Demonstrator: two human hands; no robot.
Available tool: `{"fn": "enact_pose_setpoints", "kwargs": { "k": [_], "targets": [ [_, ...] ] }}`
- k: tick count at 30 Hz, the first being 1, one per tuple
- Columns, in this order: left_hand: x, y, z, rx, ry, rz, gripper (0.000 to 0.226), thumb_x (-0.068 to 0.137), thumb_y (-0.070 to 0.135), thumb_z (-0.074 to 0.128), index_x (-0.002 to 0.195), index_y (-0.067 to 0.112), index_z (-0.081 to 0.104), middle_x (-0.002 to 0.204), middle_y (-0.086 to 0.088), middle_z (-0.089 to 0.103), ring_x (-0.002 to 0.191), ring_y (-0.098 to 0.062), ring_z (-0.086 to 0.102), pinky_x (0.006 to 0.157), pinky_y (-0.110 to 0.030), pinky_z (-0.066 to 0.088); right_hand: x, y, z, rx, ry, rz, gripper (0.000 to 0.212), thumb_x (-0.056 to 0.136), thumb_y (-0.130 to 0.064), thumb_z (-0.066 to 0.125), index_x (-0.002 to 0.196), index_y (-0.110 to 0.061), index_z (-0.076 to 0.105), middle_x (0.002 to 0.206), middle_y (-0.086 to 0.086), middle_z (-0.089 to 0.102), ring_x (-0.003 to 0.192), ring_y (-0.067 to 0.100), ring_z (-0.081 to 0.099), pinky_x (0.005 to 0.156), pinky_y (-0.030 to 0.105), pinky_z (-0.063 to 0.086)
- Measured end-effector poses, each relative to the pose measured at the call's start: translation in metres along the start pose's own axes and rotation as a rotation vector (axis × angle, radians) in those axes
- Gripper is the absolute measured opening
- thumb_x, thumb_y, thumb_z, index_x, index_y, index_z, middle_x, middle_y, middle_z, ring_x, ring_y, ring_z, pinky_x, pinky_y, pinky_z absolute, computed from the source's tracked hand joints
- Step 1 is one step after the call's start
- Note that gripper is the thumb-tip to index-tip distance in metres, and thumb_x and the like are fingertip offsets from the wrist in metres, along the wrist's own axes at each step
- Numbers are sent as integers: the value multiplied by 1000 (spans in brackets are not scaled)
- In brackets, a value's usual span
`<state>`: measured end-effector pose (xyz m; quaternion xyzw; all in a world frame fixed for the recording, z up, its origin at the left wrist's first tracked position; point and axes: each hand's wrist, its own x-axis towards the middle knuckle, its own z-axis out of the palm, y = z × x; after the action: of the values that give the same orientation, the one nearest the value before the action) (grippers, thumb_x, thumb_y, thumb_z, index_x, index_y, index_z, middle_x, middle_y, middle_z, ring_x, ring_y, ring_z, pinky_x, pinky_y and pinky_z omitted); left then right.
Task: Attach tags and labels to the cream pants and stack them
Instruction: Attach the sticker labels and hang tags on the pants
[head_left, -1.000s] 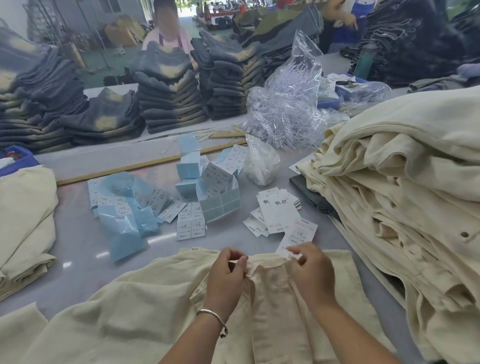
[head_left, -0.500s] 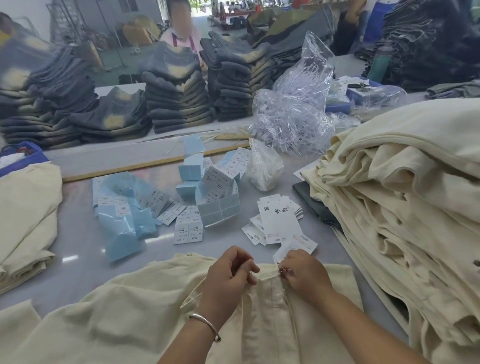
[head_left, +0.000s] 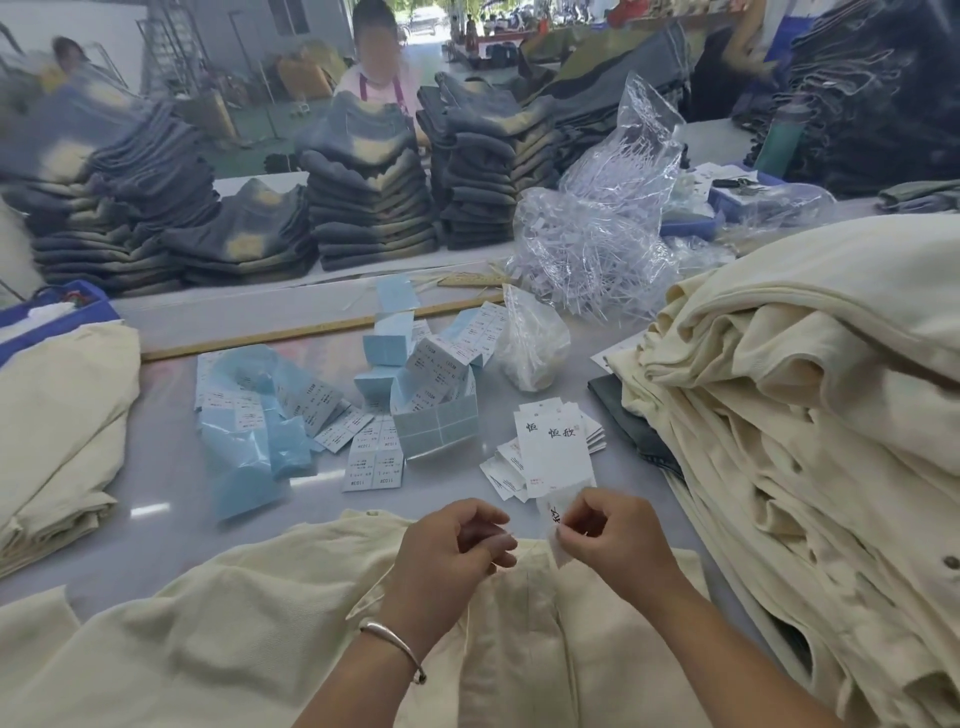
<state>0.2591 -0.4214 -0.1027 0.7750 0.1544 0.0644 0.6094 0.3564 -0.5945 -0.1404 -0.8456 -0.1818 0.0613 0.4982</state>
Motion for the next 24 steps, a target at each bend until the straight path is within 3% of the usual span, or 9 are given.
{"fn": "enact_pose_setpoints", "kwargs": {
  "k": [10, 15, 24],
  "targets": [
    [-1, 9, 2, 176, 54, 98, 16, 88, 4, 65, 80, 18, 64, 73, 9, 69, 64, -5, 67, 59, -10, 44, 0, -42, 2, 534, -177, 99, 11, 71, 4, 76, 70, -6, 73, 67, 13, 70, 61, 16, 63, 61, 24, 50],
    [-6, 7, -1, 127, 54, 103, 18, 86, 1, 67, 78, 17, 66, 73, 3, 70, 62, -7, 66, 60, -14, 46, -6, -44, 10, 613, -219, 98, 8, 76, 4, 74, 76, -4, 72, 71, 8, 68, 68, 15, 60, 65, 21, 49],
    [-9, 15, -5, -10, 65, 109, 21, 85, -4, 67, 76, 15, 67, 67, 0, 70, 57, -9, 64, 58, -15, 47, -9, -42, 19, 815, -242, 147, 6, 80, 4, 69, 85, 1, 70, 74, 13, 66, 68, 18, 58, 67, 22, 50]
  ]
}}
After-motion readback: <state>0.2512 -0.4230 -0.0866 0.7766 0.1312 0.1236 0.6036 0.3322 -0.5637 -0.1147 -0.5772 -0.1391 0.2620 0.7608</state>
